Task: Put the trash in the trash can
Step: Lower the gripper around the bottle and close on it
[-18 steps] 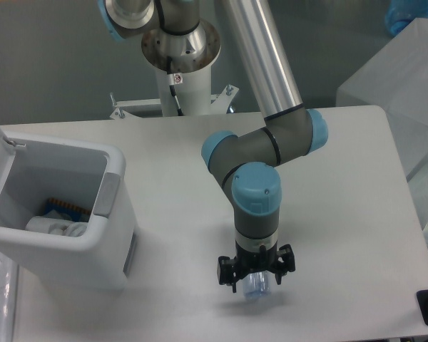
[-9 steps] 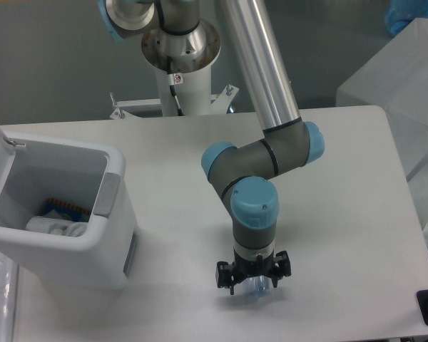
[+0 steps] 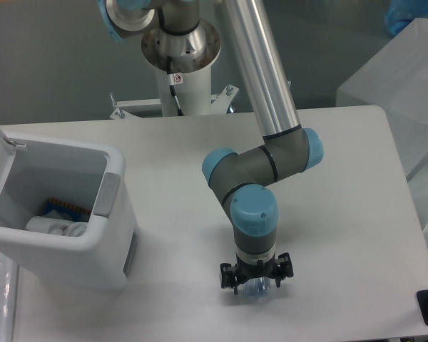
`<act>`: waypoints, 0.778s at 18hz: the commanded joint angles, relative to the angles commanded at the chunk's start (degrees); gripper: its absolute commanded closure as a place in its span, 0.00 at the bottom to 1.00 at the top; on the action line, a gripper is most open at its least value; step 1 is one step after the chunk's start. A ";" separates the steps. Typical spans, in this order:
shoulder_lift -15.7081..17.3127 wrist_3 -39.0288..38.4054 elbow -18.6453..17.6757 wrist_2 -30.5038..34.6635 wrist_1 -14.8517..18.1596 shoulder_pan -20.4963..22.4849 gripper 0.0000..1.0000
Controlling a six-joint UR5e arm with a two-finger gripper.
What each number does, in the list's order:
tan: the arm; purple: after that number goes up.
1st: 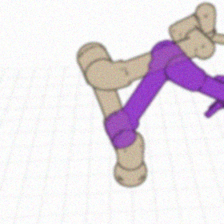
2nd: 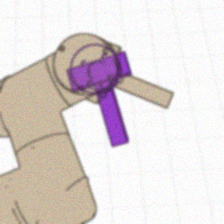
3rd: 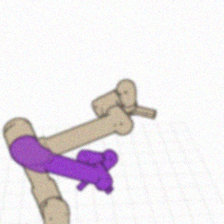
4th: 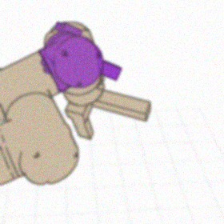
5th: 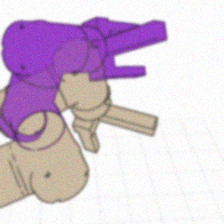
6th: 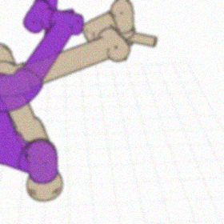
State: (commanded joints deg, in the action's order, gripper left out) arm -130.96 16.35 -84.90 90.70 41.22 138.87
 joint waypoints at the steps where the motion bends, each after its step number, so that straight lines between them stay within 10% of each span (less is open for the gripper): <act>1: 0.00 0.00 -0.09 0.35 0.00 0.00 0.02; 14: -0.62 0.09 0.44 0.97 -0.09 -0.26 0.07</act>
State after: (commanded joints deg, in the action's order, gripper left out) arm -131.57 16.43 -84.46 91.67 41.13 138.60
